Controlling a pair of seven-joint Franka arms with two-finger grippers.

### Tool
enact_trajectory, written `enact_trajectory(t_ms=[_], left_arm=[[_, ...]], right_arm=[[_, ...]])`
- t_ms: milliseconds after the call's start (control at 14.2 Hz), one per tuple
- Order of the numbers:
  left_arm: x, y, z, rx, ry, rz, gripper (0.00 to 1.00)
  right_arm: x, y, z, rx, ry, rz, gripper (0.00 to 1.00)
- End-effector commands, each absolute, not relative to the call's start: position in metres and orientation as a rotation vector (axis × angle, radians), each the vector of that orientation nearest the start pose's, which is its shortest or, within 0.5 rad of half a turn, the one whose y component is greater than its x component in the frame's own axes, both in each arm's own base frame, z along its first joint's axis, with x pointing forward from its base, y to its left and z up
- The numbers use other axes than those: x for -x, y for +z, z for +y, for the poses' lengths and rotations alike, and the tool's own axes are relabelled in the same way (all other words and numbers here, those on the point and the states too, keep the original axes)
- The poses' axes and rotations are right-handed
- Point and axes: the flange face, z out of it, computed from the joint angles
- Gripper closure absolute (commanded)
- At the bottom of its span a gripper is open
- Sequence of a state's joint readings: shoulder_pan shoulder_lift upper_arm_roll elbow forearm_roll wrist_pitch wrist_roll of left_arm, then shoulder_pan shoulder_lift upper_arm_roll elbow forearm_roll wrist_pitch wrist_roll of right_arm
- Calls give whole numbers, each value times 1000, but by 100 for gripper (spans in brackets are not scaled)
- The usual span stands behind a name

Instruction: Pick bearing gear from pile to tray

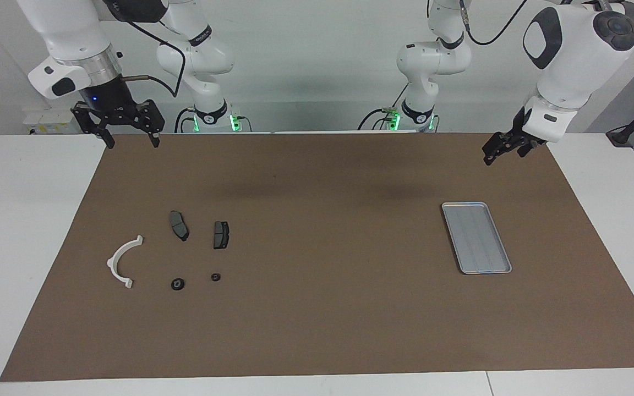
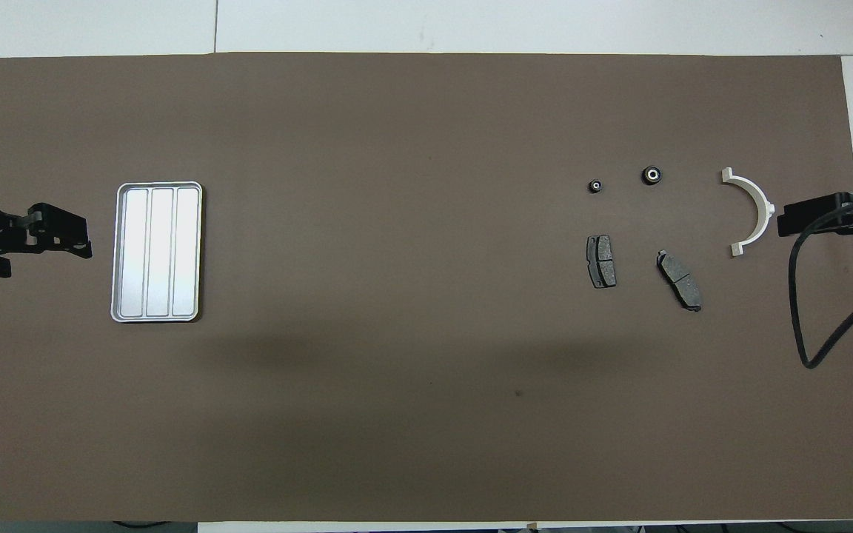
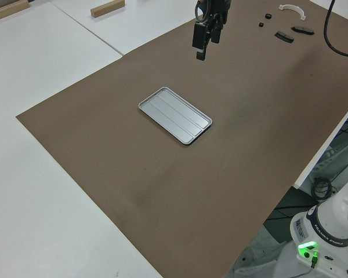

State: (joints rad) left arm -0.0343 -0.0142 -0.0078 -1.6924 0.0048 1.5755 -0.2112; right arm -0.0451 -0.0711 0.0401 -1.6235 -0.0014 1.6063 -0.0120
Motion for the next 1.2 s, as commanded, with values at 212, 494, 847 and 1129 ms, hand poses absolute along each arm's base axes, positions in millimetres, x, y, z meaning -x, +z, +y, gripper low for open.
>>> enact_trajectory(t_ms=[212,494,847,1129], left_arm=[[-538,578,-23,3121,142,-255,0],[-538,578,-23,3121,142,-255,0],[-538,578,-23,3121,142,-255,0],[-538,578,-23,3121,142,-255,0]], right_arm=[[-530,639,7,3125,-86,-64,0],[-540,622,25,3123,-86,-108,0],[-591,536,54,3134,-7,-86,0],[-629,454,74,3144,62,-75,0]])
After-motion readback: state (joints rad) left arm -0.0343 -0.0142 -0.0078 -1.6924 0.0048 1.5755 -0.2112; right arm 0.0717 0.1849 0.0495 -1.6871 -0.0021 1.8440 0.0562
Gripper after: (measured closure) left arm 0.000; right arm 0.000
